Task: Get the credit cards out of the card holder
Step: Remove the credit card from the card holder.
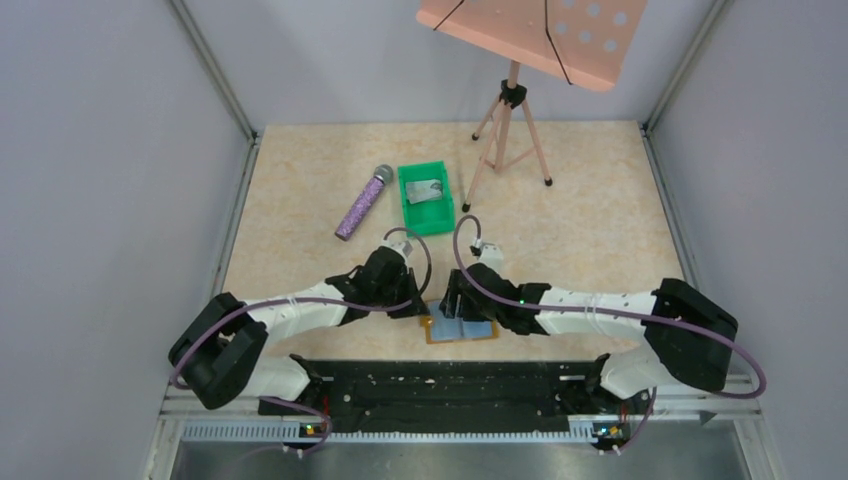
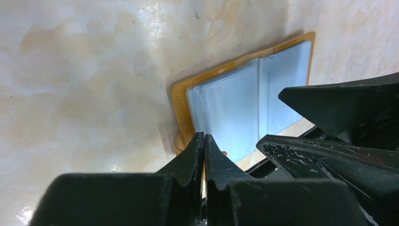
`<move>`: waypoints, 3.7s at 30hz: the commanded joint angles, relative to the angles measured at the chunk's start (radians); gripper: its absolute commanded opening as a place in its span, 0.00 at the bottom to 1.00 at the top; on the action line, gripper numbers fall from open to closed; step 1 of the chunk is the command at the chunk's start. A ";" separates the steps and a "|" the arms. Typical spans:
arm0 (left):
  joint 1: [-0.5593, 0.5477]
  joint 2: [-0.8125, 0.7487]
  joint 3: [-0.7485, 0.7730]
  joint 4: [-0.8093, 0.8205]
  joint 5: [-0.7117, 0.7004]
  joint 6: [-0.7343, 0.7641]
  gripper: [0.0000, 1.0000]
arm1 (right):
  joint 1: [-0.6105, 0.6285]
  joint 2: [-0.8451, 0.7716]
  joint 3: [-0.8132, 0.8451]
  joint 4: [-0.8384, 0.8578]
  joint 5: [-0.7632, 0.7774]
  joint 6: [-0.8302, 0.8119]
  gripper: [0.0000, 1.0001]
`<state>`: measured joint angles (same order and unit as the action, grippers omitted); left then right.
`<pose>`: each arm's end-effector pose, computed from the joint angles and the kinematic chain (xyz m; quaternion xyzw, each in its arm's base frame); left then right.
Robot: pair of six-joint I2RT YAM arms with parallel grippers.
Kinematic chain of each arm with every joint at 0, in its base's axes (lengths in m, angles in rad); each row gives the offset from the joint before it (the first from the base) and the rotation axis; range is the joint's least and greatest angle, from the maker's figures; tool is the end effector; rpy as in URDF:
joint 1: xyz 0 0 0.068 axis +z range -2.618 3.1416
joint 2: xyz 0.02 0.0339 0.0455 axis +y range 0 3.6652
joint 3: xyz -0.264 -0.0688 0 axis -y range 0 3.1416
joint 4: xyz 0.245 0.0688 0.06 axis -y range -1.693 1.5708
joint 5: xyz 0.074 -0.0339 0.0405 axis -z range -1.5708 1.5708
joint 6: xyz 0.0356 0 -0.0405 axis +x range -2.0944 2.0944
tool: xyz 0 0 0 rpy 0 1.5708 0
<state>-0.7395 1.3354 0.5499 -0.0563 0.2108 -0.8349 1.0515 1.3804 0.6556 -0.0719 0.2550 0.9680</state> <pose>0.1771 -0.1717 0.1582 -0.0068 0.9298 -0.3205 0.1806 0.1413 0.2291 0.1777 0.0096 0.9197 0.2543 0.2989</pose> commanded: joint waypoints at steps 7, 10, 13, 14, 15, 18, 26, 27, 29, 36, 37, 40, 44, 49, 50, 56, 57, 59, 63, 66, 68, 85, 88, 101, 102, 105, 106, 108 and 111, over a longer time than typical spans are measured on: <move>0.000 -0.064 -0.013 -0.049 -0.048 0.030 0.07 | 0.063 0.132 0.141 -0.139 0.094 -0.001 0.69; 0.000 -0.082 -0.028 -0.060 -0.064 0.026 0.07 | 0.080 0.180 0.183 -0.180 0.118 0.002 0.71; 0.002 -0.117 -0.037 -0.089 -0.100 0.023 0.08 | 0.093 0.218 0.222 -0.225 0.146 0.004 0.71; 0.002 -0.132 -0.038 -0.103 -0.115 0.022 0.09 | 0.096 0.227 0.231 -0.235 0.155 0.004 0.71; 0.002 -0.149 -0.040 -0.115 -0.131 0.022 0.09 | 0.099 0.234 0.238 -0.243 0.159 0.003 0.72; 0.004 -0.198 -0.050 -0.139 -0.166 0.021 0.09 | 0.105 0.262 0.259 -0.266 0.168 0.007 0.72; 0.015 -0.292 -0.081 -0.166 -0.201 0.003 0.09 | 0.116 0.328 0.302 -0.298 0.180 0.013 0.69; 0.015 -0.296 -0.083 -0.167 -0.201 0.003 0.08 | 0.117 0.331 0.307 -0.304 0.184 0.016 0.68; 0.017 -0.305 -0.085 -0.169 -0.201 0.002 0.08 | 0.117 0.335 0.308 -0.307 0.191 0.016 0.66; 0.017 -0.328 -0.085 -0.170 -0.192 -0.006 0.08 | 0.118 0.351 0.313 -0.314 0.198 0.017 0.61; 0.017 -0.329 -0.086 -0.170 -0.192 -0.007 0.08 | 0.118 0.355 0.314 -0.314 0.197 0.016 0.62; 0.017 -0.319 -0.087 -0.169 -0.195 -0.004 0.08 | 0.118 0.366 0.320 -0.325 0.198 0.017 0.64; 0.017 -0.299 -0.085 -0.160 -0.180 -0.007 0.08 | 0.124 0.382 0.343 -0.358 0.218 0.015 0.67; 0.017 -0.301 -0.087 -0.153 -0.179 -0.012 0.08 | 0.135 0.405 0.359 -0.379 0.234 0.015 0.67; 0.017 -0.301 -0.085 -0.154 -0.180 -0.011 0.08 | 0.135 0.408 0.360 -0.383 0.234 0.015 0.65; 0.017 -0.299 -0.084 -0.155 -0.180 -0.009 0.08 | 0.136 0.378 0.350 -0.371 0.242 0.021 0.58; 0.017 -0.297 -0.082 -0.154 -0.179 -0.009 0.08 | 0.135 0.366 0.342 -0.358 0.240 0.019 0.57; 0.017 -0.291 -0.081 -0.153 -0.176 -0.008 0.08 | 0.136 0.345 0.324 -0.326 0.230 0.019 0.55; 0.017 -0.286 -0.079 -0.148 -0.170 -0.007 0.08 | 0.136 0.322 0.304 -0.289 0.214 0.026 0.51; 0.017 -0.284 -0.077 -0.145 -0.167 -0.007 0.08 | 0.135 0.322 0.301 -0.288 0.215 0.028 0.49; 0.017 -0.281 -0.076 -0.143 -0.162 -0.006 0.08 | 0.135 0.315 0.299 -0.285 0.216 0.033 0.49; 0.017 -0.172 -0.039 0.032 0.039 -0.011 0.13 | 0.114 0.133 0.095 -0.020 0.183 0.061 0.37; 0.017 -0.138 -0.021 0.047 0.066 -0.001 0.15 | 0.107 0.085 0.041 0.032 0.184 0.072 0.36; -0.003 0.034 0.026 0.261 0.281 -0.036 0.30 | 0.046 -0.078 -0.133 0.161 0.191 0.158 0.32; -0.007 0.038 0.025 0.261 0.277 -0.039 0.30 | 0.038 -0.094 -0.145 0.173 0.189 0.159 0.32; -0.015 0.047 0.026 0.234 0.238 -0.050 0.28 | 0.005 -0.123 -0.178 0.213 0.167 0.153 0.32; -0.015 0.053 0.028 0.215 0.220 -0.050 0.27 | -0.008 -0.129 -0.186 0.227 0.152 0.146 0.32; -0.017 0.062 0.030 0.205 0.206 -0.047 0.26 | -0.024 -0.135 -0.200 0.246 0.133 0.140 0.32; -0.030 0.079 0.034 0.188 0.179 -0.042 0.25 | -0.029 -0.142 -0.218 0.256 0.127 0.145 0.32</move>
<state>-0.7547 1.3975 0.5461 0.1295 0.4290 -0.8753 1.0344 1.2705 0.4522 0.1066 0.4007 1.1042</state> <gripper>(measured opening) 0.259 0.321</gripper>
